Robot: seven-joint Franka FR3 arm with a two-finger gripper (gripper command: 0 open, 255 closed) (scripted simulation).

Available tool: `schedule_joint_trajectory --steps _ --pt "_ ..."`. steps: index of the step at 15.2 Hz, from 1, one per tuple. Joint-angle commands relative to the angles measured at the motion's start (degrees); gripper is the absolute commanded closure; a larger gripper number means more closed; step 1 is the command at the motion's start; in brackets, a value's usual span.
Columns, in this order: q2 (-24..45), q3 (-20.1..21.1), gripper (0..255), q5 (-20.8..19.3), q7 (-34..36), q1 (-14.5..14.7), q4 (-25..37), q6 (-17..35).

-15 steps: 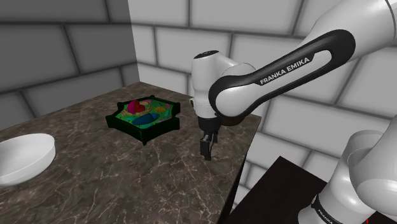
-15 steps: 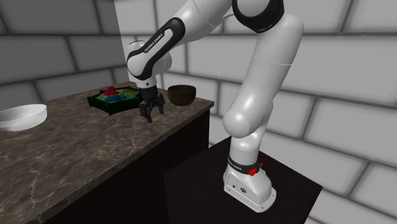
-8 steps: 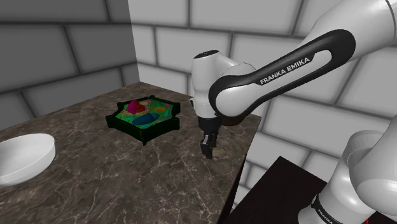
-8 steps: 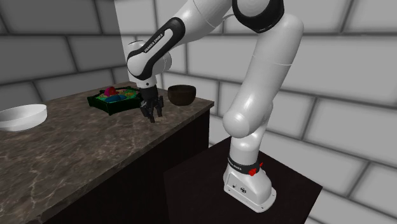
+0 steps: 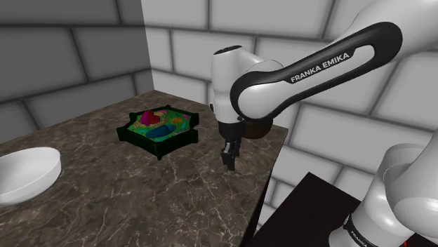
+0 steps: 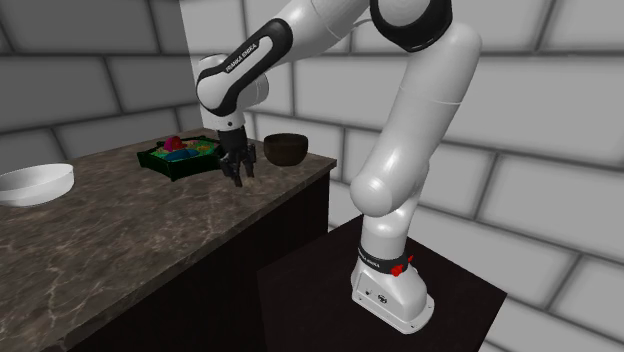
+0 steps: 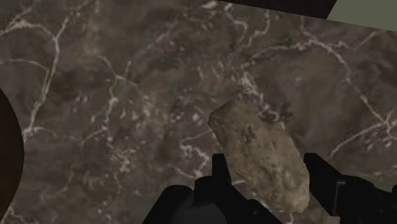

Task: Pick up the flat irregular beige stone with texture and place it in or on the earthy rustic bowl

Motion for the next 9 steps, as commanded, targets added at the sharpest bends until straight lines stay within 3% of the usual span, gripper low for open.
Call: schedule_joint_trajectory --steps 1,9 --pt "-0.8 -0.2 255 0.1 -0.3 0.0 0.7 -1.5" --pt "-3.1 -0.6 255 0.5 -0.8 0.0 4.9 -7.9"
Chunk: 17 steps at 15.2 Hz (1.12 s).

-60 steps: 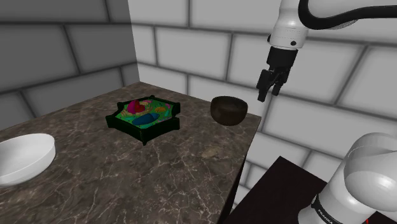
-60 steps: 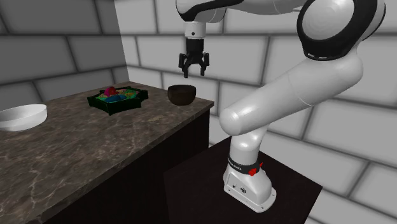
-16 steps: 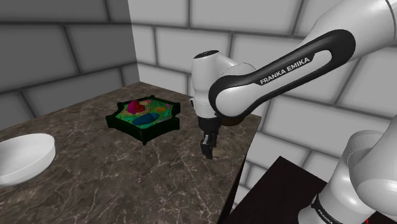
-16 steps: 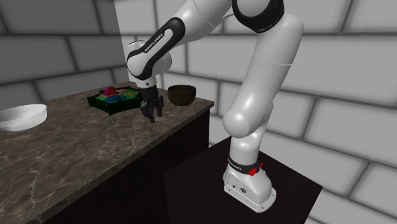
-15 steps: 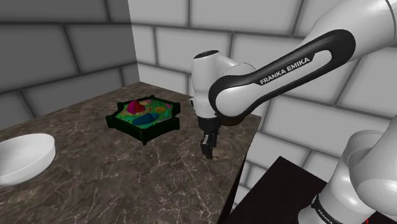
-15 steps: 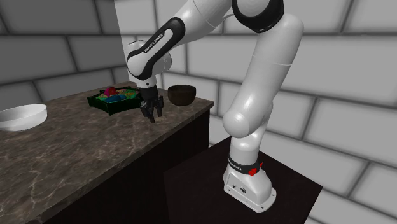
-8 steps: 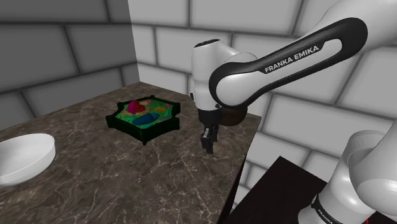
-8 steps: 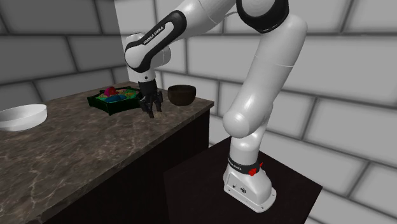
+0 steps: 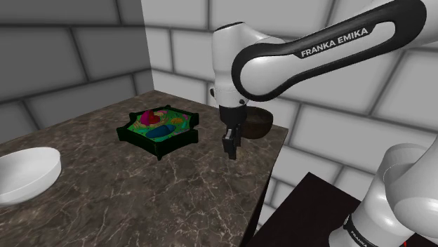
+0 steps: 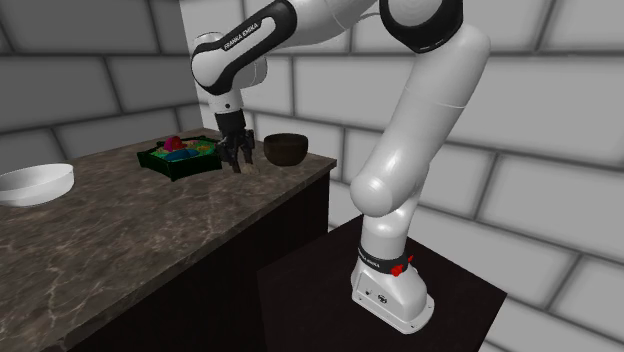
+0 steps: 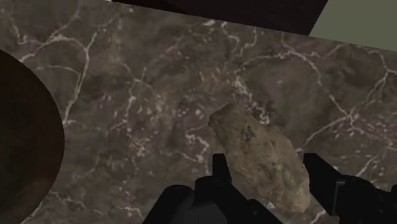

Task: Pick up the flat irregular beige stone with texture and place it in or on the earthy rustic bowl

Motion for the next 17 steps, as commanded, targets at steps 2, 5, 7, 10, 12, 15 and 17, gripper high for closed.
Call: schedule_joint_trajectory --steps 2,5,7,10,12,15,17 --pt "-0.8 -0.2 255 0.1 -0.2 0.0 1.6 -2.4" --pt "-1.3 -0.4 255 0.1 -0.4 0.0 3.5 -4.8" --pt "-1.6 -0.5 255 0.1 -0.5 -0.1 4.7 -6.3" --pt "-2.0 -0.6 255 0.2 -0.6 -0.1 6.7 -8.7" --pt "-2.1 -0.7 255 0.1 -0.6 -0.1 8.1 -10.2" --pt "-2.3 -0.8 255 0.1 -0.7 -0.2 10.3 -12.6" --pt "-2.3 -0.9 255 0.1 -0.7 -0.2 11.8 -14.1"
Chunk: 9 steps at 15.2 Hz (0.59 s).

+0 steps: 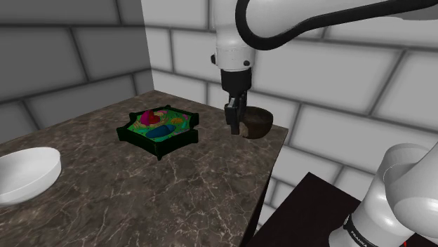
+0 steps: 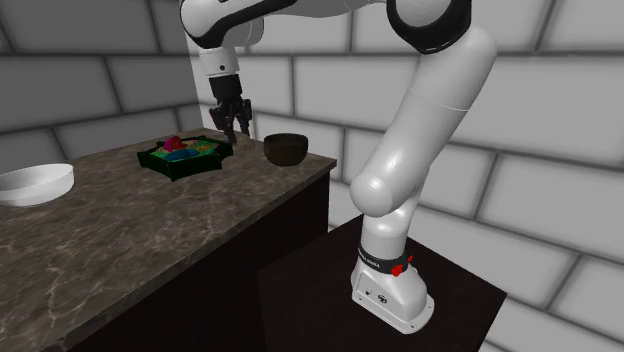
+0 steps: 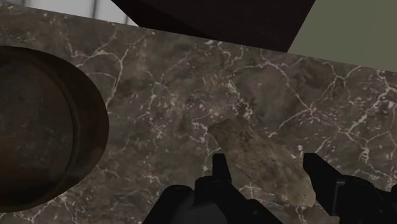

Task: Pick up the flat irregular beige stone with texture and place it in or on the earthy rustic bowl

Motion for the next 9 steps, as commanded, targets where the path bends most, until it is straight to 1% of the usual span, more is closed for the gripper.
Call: schedule_joint_trajectory --steps 1,2,9 --pt "-0.1 0.0 255 0.0 0.0 0.0 1.4 -1.5" --pt "-0.1 0.0 255 0.0 0.0 0.0 1.6 -1.7" --pt "1.2 -6.3 255 -3.3 -9.3 -4.0 2.6 -1.3"
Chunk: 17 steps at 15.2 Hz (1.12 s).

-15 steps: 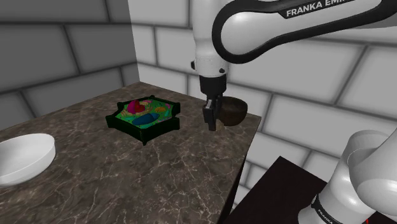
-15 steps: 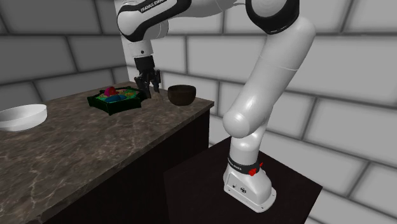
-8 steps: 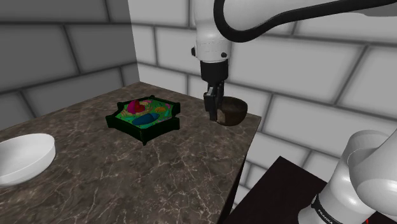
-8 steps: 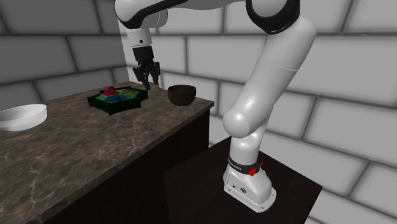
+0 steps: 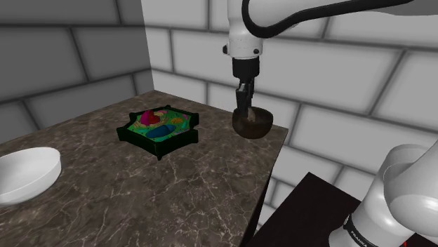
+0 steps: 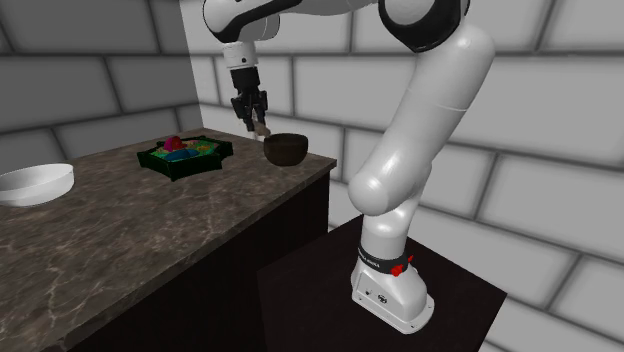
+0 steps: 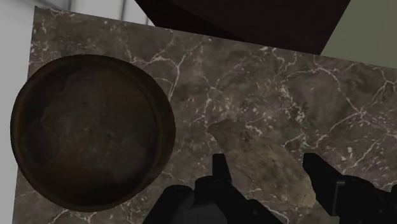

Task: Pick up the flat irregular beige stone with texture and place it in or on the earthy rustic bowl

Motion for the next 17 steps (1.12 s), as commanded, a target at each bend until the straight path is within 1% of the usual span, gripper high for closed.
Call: schedule_joint_trajectory --steps 1,7,10,11,17 --pt "1.2 -1.7 255 -1.0 -2.7 -1.2 0.8 0.5" --pt "4.8 -6.6 255 -3.4 -10.3 -4.6 4.5 0.9" --pt "7.4 -8.9 255 -4.3 -14.1 -6.3 7.2 1.0" --pt "9.0 -10.1 255 -4.7 -16.1 -7.2 9.0 1.0" --pt "9.1 -10.2 255 -4.8 -15.8 -7.2 4.5 5.6"
